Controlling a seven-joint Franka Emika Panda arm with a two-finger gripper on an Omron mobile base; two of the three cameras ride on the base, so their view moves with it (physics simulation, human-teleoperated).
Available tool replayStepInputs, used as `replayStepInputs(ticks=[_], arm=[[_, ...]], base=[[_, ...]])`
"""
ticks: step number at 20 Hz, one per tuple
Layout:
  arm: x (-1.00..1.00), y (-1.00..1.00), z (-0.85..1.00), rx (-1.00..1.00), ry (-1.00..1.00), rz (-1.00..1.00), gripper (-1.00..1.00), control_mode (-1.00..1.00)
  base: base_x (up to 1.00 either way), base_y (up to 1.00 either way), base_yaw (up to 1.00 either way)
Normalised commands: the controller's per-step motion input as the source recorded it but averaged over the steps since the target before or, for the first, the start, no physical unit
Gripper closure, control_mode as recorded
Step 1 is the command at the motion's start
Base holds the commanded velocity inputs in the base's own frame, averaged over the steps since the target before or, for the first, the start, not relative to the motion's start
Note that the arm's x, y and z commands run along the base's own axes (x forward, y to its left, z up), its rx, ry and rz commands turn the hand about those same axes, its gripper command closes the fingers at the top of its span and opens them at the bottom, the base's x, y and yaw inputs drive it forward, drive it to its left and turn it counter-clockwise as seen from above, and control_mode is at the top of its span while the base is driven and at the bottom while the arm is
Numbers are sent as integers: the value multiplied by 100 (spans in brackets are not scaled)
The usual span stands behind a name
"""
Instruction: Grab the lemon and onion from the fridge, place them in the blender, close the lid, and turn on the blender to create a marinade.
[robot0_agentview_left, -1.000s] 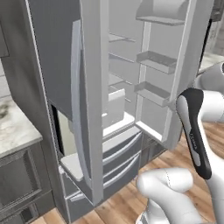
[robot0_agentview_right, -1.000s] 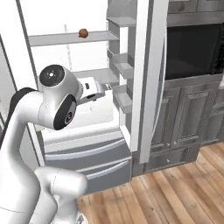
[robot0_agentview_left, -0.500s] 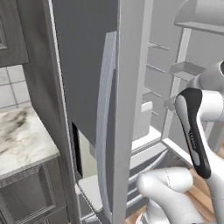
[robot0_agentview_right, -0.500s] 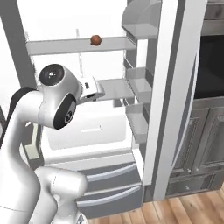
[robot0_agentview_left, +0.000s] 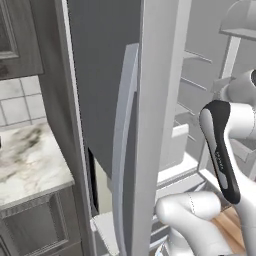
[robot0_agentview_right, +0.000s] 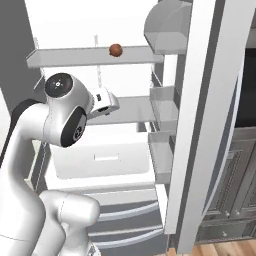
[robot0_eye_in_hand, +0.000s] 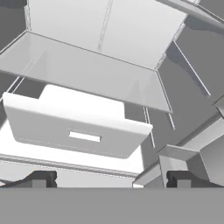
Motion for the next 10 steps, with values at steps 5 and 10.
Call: replayStepInputs(ticks=[5,10], arm=[[0,0,0,0,0,0,-100,100],[0,0,0,0,0,0,-100,100]], base=[[22,-26,21],[3,-22,20]])
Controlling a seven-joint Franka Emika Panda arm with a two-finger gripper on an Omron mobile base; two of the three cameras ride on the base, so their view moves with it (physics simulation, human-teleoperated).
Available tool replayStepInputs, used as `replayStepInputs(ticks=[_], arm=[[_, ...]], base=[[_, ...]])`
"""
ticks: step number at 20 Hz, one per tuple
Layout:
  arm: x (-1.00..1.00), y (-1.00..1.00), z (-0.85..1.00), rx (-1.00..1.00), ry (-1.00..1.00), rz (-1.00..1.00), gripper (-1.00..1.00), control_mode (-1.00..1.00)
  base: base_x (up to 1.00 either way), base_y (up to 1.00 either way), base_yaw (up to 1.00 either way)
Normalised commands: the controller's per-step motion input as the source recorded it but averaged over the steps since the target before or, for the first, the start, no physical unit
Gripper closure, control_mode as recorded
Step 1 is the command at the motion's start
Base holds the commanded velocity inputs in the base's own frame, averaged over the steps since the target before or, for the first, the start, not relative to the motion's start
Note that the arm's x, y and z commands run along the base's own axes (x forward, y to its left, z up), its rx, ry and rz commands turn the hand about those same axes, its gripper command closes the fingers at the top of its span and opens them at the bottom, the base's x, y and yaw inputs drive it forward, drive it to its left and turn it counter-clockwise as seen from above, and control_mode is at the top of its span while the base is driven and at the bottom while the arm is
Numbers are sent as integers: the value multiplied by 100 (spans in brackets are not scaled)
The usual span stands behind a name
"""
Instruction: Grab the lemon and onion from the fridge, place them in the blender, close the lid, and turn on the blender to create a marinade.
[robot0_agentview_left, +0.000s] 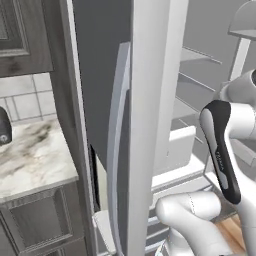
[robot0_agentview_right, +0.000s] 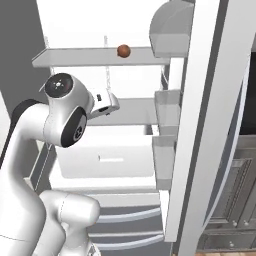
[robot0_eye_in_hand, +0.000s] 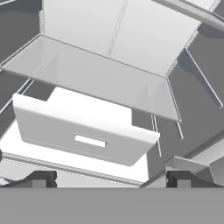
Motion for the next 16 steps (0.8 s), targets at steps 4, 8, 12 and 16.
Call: replayStepInputs(ticks=[4,8,12,16], arm=[[0,0,0,0,0,0,-100,100],[0,0,0,0,0,0,-100,100],[0,0,0,0,0,0,-100,100],[0,0,0,0,0,0,-100,100]], base=[[0,-43,14],[0,-52,8],[0,-21,9],[17,0,15]])
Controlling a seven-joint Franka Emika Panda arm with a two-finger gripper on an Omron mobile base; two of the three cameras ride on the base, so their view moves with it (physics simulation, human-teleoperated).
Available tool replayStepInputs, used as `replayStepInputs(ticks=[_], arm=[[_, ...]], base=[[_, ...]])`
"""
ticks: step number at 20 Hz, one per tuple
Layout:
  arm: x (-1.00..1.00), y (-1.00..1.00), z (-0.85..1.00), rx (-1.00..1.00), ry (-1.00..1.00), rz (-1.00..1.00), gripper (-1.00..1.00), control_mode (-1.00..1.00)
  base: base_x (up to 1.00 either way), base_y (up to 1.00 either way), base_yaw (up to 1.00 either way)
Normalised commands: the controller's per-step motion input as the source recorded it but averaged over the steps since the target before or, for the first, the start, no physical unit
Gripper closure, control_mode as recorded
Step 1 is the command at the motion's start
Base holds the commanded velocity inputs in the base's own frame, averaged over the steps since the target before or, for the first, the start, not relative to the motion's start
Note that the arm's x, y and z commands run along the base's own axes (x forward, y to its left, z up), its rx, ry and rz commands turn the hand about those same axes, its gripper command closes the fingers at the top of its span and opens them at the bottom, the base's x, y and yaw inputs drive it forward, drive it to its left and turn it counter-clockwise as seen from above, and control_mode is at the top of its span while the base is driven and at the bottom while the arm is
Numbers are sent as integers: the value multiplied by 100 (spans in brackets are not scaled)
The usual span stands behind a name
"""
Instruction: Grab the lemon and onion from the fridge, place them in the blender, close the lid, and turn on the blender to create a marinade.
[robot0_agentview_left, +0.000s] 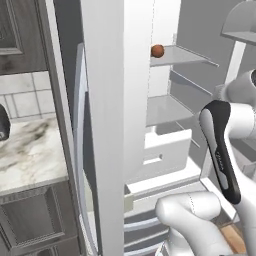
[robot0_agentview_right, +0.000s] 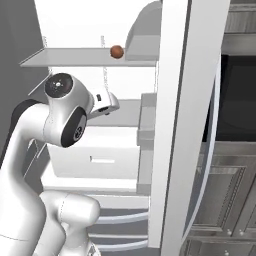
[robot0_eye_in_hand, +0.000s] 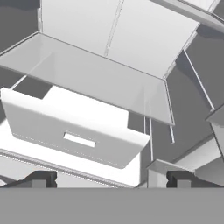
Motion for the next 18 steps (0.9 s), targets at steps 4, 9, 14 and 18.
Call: replayStepInputs(ticks=[4,9,14,18], arm=[[0,0,0,0,0,0,-100,100],[0,0,0,0,0,0,-100,100],[0,0,0,0,0,0,-100,100],[16,-3,1,1,0,0,-100,-100]], base=[[48,-2,12],[58,-12,5],[56,-18,1],[20,-11,0]])
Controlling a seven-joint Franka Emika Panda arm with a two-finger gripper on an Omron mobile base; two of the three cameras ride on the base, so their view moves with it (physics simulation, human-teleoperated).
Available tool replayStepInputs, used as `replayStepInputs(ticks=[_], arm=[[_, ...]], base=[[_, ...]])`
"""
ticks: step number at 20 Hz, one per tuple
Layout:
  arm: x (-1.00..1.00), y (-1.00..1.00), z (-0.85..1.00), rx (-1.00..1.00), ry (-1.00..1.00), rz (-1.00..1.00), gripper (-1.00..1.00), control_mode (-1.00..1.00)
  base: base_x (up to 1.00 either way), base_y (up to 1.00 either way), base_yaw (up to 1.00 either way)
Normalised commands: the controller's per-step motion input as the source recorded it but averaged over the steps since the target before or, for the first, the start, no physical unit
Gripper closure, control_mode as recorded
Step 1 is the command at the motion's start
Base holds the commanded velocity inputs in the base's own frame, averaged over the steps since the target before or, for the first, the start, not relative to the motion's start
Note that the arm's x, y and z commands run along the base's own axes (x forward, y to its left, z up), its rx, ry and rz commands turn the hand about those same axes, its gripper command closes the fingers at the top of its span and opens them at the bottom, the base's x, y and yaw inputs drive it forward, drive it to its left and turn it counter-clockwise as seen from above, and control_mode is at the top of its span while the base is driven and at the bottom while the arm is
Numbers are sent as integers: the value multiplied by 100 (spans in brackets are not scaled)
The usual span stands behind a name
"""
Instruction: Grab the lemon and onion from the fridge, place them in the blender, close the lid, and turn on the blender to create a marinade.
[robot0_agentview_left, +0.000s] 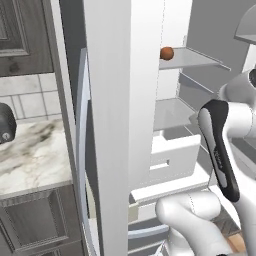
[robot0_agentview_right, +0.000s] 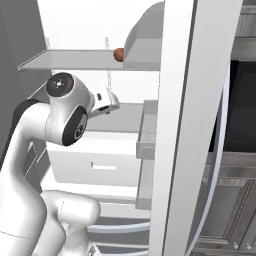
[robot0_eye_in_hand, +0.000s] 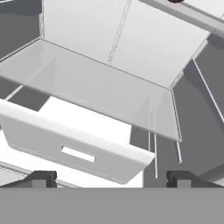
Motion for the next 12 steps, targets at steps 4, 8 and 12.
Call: replayStepInputs(ticks=[4,8,12], arm=[[29,0,34,4,-8,0,-100,-100],[20,0,69,5,-22,0,-100,-100],[19,0,66,6,-26,0,-100,-100]], base=[[0,0,0],[0,0,0],[0,0,0]])
